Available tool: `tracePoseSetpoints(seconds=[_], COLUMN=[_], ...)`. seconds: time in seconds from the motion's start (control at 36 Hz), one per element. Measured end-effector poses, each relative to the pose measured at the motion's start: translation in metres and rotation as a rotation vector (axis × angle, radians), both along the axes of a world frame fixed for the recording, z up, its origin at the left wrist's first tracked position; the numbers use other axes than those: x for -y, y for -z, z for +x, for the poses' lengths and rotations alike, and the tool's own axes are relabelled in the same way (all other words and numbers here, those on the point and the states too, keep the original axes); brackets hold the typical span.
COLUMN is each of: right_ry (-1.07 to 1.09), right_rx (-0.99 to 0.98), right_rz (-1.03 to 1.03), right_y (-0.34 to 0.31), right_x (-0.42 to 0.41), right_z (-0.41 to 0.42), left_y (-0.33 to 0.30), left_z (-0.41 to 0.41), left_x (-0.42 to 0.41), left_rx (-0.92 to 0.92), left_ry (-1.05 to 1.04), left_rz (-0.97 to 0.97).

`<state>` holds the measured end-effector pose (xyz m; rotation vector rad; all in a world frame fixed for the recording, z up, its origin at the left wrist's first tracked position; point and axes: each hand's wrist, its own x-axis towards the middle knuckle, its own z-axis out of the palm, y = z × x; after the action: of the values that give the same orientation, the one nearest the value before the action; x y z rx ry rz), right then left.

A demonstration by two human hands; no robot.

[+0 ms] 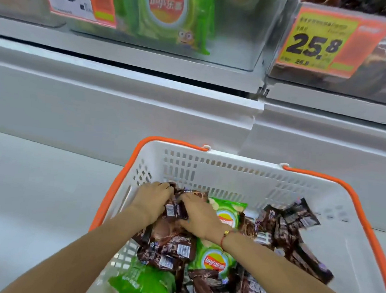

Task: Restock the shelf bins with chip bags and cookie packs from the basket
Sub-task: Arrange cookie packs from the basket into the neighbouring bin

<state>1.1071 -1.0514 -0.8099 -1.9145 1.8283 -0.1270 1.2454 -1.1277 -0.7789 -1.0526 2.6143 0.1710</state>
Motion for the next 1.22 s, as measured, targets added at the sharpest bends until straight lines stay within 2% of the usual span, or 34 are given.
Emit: tracePoseSetpoints(seconds=[0.14,0.31,0.39,0.5,0.61,0.72,0.83,0.94,1.03,1.11,1.22], right_ry=[0.235,0.461,0.496,0.544,0.607,0.596,0.494,0.345,0.323,0.357,0.479], right_rx=[0.255,0.565,0.65,0.719,0.785,0.789,0.604,0.476,0.374,0.222,0.17], right_rz=[-0.011,-0.003,-0.027,-0.108,-0.186,-0.284,-0.48,-0.586,-0.669,-0.77,-0.839], right_y=[-0.004,-0.049,-0.09,-0.135,-0.175,-0.215,-0.257,-0.305,-0.338,-0.368,-0.395], right_x=[0.008,0.008,0.001,-0.012,-0.026,-0.039,-0.051,-0.057,-0.053,-0.046,-0.028], right_z=[-0.019,-0.052,-0.063,-0.074,-0.08,-0.088,-0.102,-0.115,-0.126,-0.142,-0.167], left_y=[-0.003,-0.037,-0.07,-0.114,-0.153,-0.191,-0.229,-0.27,-0.297,-0.318,-0.32], left_z=[-0.001,-0.018,-0.029,-0.04,-0.045,-0.049,-0.061,-0.08,-0.099,-0.119,-0.136], left_x=[0.015,0.021,0.016,0.009,0.001,-0.011,-0.019,-0.024,-0.018,-0.006,0.013], left_rx=[-0.173,-0.425,-0.543,-0.613,-0.766,-0.88,-0.991,-1.094,-1.171,-1.307,-1.414], left_ry=[-0.127,-0.302,-0.332,-0.394,-0.408,-0.35,-0.243,-0.123,-0.051,-0.09,-0.228], left_rz=[0.132,0.545,0.698,0.816,0.905,0.868,0.735,0.713,0.681,0.606,0.333])
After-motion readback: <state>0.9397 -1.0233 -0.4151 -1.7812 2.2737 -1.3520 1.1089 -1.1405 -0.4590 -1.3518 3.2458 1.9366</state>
